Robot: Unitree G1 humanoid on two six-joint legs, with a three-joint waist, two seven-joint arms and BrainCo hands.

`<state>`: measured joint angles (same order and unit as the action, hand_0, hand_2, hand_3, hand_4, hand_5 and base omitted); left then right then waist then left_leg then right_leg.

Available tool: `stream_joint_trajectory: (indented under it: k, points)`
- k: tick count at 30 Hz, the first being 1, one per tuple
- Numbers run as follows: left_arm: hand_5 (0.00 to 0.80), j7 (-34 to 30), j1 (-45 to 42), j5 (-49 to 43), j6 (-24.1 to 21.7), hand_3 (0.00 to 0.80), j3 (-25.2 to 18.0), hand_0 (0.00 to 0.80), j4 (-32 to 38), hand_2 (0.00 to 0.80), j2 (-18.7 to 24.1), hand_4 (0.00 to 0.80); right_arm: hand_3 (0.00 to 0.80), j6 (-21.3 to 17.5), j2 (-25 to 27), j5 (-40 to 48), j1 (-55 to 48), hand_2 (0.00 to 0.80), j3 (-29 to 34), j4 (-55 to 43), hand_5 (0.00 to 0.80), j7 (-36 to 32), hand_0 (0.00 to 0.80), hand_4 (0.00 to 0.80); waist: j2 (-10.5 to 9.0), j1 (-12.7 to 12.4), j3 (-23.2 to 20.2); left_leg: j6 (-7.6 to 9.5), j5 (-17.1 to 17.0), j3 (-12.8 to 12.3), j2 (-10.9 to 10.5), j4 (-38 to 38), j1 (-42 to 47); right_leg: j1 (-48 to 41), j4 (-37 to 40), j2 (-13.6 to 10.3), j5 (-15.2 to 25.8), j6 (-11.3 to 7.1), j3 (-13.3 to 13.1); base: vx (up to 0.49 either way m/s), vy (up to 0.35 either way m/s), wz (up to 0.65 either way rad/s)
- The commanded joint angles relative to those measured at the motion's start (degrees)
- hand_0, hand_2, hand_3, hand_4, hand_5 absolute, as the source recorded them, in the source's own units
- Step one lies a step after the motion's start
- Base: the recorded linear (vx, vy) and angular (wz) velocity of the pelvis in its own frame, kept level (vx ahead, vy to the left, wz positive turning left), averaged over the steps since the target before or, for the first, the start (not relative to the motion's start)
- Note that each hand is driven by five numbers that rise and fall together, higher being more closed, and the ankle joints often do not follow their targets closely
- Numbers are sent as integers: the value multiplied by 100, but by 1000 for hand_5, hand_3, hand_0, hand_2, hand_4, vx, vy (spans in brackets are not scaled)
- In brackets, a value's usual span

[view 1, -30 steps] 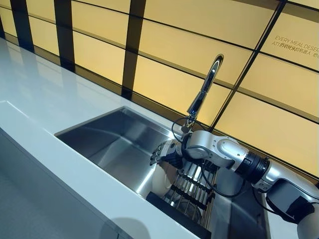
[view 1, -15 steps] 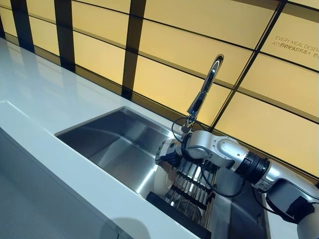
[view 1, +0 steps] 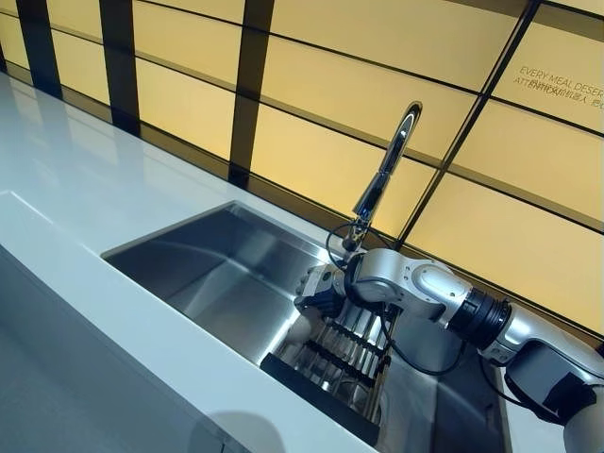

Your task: Take plates into dishwasher

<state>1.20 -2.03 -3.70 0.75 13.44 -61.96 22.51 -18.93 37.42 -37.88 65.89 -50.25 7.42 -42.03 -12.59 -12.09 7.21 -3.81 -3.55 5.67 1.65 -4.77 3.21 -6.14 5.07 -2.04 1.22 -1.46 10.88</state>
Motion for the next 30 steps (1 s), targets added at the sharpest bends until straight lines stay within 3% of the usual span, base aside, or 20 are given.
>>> stream_joint_trajectory:
  k: [1,12,30]
  points:
    - [0,7,200,-66,-70,0,115,0,-156,0,-47,0,800,10,313,124,260,800,-36,-10,800,202,800,800,-52,-206,-37,432,241,-13,-286,38,-52,111,-163,-125,214,-301,164,0,0,0]
    - [0,-1,176,-102,-119,0,114,0,-151,0,-76,0,800,94,384,219,246,800,6,-191,800,74,800,800,-14,-168,-88,446,238,-15,-303,17,-45,135,-212,-164,193,-315,170,0,0,0]
    - [0,-15,142,-129,-282,0,102,0,-288,0,-125,0,800,-308,785,959,32,800,177,-1206,800,-1241,800,800,159,62,-161,564,286,-140,-373,41,41,302,-569,-373,167,-446,-3,-10,42,-3]
